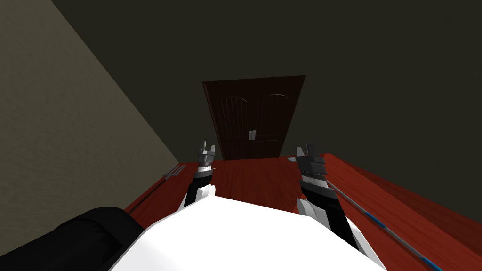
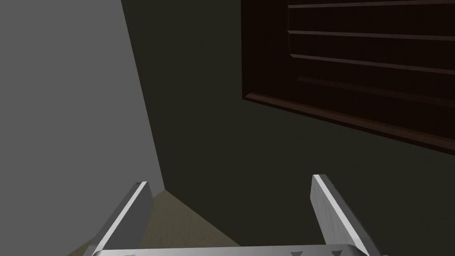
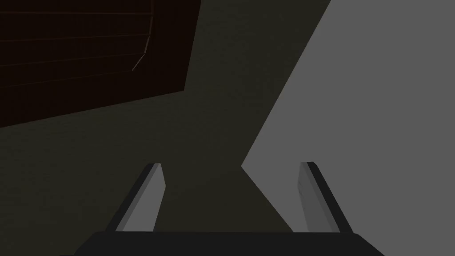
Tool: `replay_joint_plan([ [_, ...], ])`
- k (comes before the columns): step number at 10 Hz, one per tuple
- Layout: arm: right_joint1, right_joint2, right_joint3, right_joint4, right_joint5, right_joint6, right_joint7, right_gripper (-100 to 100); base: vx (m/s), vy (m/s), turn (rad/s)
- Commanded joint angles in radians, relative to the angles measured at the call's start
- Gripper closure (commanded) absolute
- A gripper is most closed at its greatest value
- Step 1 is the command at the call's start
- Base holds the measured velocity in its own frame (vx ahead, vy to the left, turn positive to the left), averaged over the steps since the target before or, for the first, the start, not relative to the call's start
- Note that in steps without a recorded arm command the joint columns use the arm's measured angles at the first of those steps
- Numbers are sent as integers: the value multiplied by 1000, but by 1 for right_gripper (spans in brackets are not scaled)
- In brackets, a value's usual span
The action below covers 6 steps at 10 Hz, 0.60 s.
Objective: Pull the door open
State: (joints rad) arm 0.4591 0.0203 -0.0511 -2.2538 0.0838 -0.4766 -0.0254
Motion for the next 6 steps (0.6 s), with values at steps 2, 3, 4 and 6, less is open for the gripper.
replay_joint_plan([
  [2, -17, -14, -6, 38, 8, 6, -14, -100, 128, 2, 53],
  [3, -25, -19, -9, 55, 11, 8, -20, -100, 165, 12, 41],
  [4, -31, -23, -11, 67, 14, 10, -24, -100, 162, 22, 41],
  [6, -54, -37, -19, 118, 24, 18, -43, -100, 161, 8, 65],
])
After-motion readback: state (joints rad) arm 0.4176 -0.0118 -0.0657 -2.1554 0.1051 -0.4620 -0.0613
